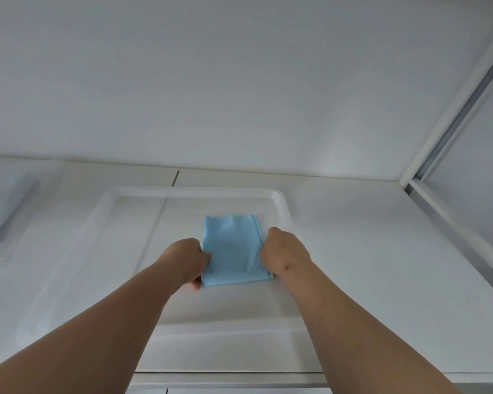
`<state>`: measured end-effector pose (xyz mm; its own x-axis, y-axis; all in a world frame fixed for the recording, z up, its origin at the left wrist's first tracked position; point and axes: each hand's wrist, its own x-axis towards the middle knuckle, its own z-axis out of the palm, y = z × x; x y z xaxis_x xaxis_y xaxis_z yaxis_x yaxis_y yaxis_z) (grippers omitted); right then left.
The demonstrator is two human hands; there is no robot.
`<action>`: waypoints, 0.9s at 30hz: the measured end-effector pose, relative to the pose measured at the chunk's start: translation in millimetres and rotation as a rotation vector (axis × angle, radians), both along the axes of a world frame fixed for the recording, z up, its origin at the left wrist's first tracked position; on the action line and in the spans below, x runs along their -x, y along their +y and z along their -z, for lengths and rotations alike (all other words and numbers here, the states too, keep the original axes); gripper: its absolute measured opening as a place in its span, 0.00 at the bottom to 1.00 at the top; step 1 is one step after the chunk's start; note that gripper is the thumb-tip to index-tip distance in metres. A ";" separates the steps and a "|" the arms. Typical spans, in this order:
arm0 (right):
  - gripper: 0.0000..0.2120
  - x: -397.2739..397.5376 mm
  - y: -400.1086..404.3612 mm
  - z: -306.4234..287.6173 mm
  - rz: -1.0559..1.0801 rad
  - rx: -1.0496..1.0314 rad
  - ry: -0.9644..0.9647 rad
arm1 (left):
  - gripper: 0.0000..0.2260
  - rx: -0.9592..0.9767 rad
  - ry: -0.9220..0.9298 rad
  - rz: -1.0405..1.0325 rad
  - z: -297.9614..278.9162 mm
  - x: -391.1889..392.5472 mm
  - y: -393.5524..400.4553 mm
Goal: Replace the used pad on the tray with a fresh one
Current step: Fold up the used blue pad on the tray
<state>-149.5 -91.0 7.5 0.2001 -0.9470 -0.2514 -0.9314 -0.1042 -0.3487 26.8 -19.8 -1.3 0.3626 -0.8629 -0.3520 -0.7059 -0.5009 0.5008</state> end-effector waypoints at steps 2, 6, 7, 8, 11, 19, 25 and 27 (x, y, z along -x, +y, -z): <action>0.04 -1.7 2.9 0.9 0.007 0.090 -0.011 | 0.07 0.095 -0.109 -0.029 3.0 -1.5 0.8; 0.10 -5.2 6.1 12.0 -0.182 0.434 -0.030 | 0.17 0.324 -0.331 0.122 9.9 2.5 4.5; 0.12 -5.0 5.7 16.8 -0.284 0.483 -0.012 | 0.20 0.328 -0.389 0.225 12.2 4.0 4.5; 0.15 -3.8 5.7 21.0 -0.369 0.483 0.006 | 0.22 0.297 -0.434 0.322 14.5 5.5 4.2; 0.28 2.8 5.9 33.4 -0.455 0.260 0.090 | 0.26 0.081 -0.474 0.462 24.5 5.1 1.9; 0.37 8.9 6.8 39.4 -0.410 0.104 0.265 | 0.29 -0.048 -0.517 0.330 27.5 -8.0 -0.6; 0.32 3.5 7.0 35.9 -0.401 0.088 0.231 | 0.31 0.342 -0.441 0.521 13.3 4.2 11.9; 0.29 2.4 6.8 33.0 -0.393 0.095 0.216 | 0.24 0.315 -0.401 0.573 10.5 6.6 13.4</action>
